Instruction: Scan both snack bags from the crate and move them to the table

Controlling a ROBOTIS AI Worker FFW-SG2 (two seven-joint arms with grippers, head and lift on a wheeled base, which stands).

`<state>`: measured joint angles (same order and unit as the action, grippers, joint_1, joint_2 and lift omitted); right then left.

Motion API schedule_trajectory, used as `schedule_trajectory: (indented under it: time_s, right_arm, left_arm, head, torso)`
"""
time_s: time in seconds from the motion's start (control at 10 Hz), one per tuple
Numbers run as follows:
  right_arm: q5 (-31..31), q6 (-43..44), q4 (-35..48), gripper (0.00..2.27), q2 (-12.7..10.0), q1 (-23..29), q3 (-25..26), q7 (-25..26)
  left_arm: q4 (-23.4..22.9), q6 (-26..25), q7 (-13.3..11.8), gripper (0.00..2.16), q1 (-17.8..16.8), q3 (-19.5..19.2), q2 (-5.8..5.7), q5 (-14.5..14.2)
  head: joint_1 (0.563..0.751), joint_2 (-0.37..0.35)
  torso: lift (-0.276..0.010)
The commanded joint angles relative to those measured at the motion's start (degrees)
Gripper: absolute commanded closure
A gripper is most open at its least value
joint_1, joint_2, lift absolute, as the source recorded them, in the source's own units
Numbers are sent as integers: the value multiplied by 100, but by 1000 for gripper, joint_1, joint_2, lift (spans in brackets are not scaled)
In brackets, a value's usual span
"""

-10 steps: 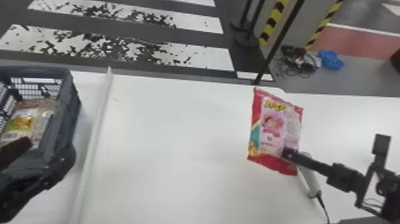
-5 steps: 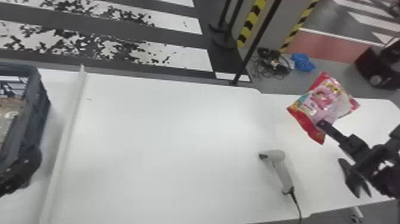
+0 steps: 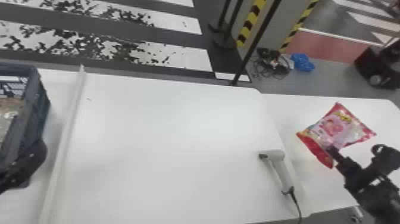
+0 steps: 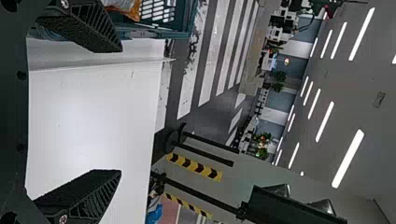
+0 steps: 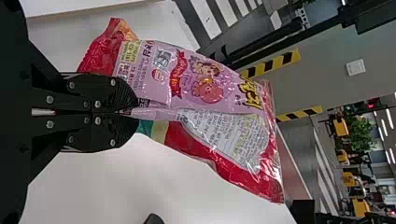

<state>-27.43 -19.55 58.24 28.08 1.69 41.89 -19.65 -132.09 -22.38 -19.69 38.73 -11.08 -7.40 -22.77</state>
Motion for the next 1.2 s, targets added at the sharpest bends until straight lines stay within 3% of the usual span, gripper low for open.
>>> schedule_trajectory:
  time_s: [0.0,0.1,0.2,0.3,0.6,0.8,0.9,1.1]
  right_arm:
    - [221,447,-269,2057,-172,-20,-331,155]
    - [247,465,-269,1592,-330,-29,-436,436]
    - [247,465,-261,576,-418,-2,-515,568]
    - [247,465,-261,-2,-462,15,-515,576]
    - [221,359,706,53,-664,648,-392,761]
    - [-175,359,2649,46,-1297,1729,-85,656]
    - [-262,342,3492,46,-1596,2151,-85,357]
    - [-236,395,4661,53,-2202,2626,-410,40]
  left_arm:
    - [-18,9,-9,66,-6,10,-42,-9]
    - [-62,-9,-18,66,3,10,-60,-26]
    - [-115,-9,-35,66,29,10,-68,-26]
    - [-167,-9,-62,66,64,27,-86,-35]
    - [-194,-149,-70,66,11,150,-227,-9]
    - [-203,-237,-44,66,-68,238,-315,-26]
    - [-211,-466,-27,66,-164,300,-323,-26]
    - [-211,-518,-9,66,-182,405,-323,-26]
  head:
    - [695,-350]
    - [695,-350]
    - [695,-350]
    - [695,-350]
    - [695,-350]
    - [695,-350]
    - [695,-350]
    - [695,-350]
  torso:
    - [-87]
    - [-87]
    - [-87]
    - [-87]
    - [-87]
    - [-87]
    - [-87]
    - [-87]
